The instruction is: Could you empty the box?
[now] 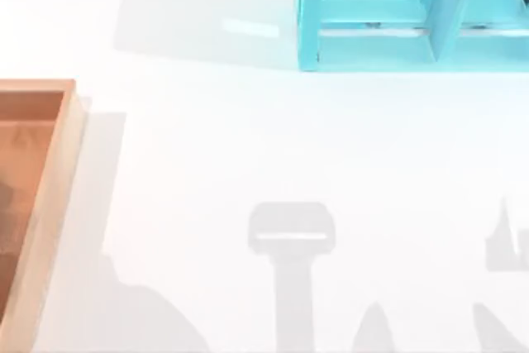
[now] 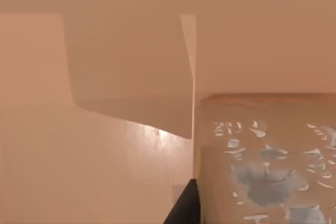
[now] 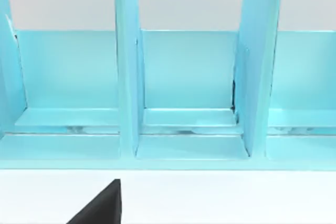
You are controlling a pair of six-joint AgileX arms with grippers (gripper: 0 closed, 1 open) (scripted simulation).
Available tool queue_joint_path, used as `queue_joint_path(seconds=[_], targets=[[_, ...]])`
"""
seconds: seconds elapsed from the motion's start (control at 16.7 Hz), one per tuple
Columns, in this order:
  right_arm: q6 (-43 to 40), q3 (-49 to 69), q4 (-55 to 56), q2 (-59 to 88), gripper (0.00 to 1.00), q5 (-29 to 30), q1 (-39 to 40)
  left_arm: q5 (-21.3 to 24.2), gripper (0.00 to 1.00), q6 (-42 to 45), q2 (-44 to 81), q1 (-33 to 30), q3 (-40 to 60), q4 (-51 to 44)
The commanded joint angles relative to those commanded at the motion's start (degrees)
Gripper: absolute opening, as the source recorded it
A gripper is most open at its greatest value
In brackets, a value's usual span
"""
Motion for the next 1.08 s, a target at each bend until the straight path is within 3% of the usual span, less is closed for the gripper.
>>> queue_joint_path(seconds=[0.18,0.24,0.78,1.08], targets=[[0.0,0.0,0.0,0.0,1.0,0.0,0.0,0.0,0.02,0.0,0.0,0.0,0.0,0.0],[0.0,0.0,0.0,0.0,1.0,0.0,0.0,0.0,0.0,0.0,0.0,0.0,0.0,0.0],[0.0,0.0,0.0,0.0,1.0,0.0,0.0,0.0,0.0,0.0,-0.1,-0.1,0.1,-0.1],[0.0,0.0,0.0,0.0,1.0,0.0,0.0,0.0,0.0,-0.2,-1.3,0.2,6.3,-8.5]])
